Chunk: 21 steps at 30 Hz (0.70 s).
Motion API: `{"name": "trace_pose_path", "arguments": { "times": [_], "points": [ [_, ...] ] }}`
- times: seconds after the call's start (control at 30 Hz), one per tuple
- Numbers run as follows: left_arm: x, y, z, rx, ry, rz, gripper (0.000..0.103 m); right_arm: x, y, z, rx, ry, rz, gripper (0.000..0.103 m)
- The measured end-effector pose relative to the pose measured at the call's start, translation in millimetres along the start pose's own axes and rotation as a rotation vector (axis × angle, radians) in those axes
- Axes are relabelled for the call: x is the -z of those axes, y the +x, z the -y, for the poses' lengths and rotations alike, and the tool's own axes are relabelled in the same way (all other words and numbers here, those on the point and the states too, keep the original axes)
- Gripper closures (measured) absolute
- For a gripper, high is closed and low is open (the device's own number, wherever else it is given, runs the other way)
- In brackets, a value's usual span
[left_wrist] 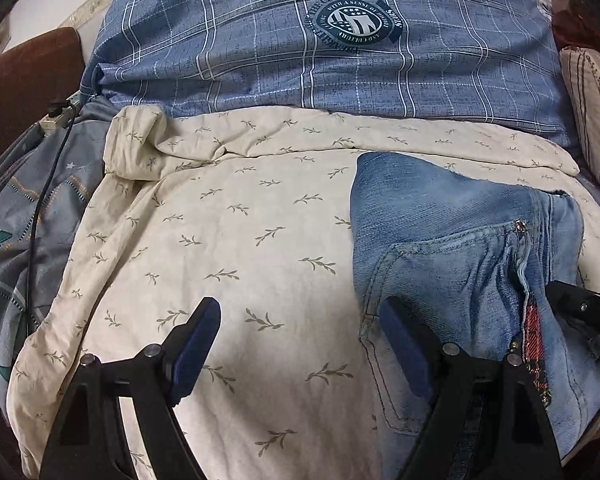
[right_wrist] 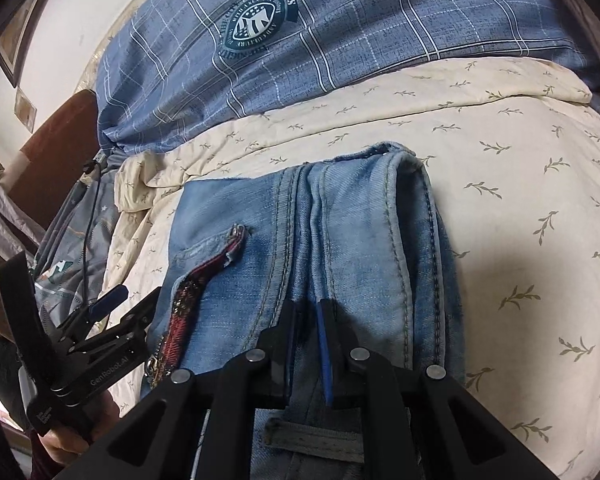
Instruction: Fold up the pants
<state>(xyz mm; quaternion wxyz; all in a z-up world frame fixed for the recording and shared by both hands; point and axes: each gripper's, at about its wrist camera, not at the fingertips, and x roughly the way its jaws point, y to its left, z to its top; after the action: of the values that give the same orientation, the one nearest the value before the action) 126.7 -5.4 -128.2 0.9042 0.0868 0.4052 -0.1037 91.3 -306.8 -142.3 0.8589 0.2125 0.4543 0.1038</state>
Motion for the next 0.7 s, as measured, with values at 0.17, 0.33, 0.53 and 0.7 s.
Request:
{"name": "trace_pose_path", "arguments": {
  "times": [0.17, 0.33, 0.53, 0.7],
  "points": [
    [0.2, -0.2, -0.1, 0.0, 0.0, 0.0, 0.02, -0.3, 0.0, 0.5, -0.002, 0.003, -0.002, 0.09],
    [0.3, -1.7, 1.6, -0.01, 0.007, 0.006, 0.02, -0.2, -0.3, 0.5, -0.002, 0.001, -0.002, 0.09],
    [-0.4, -4.3, 2.9, -0.016, 0.008, 0.01, 0.02, 0.1, -0.5, 0.6, -0.006, 0.004, -0.003, 0.09],
    [-0.4, -4.9, 1.8, -0.015, 0.005, 0.01, 0.02, -0.2, -0.4, 0.9, -0.005, 0.003, -0.003, 0.09]
  ]
}}
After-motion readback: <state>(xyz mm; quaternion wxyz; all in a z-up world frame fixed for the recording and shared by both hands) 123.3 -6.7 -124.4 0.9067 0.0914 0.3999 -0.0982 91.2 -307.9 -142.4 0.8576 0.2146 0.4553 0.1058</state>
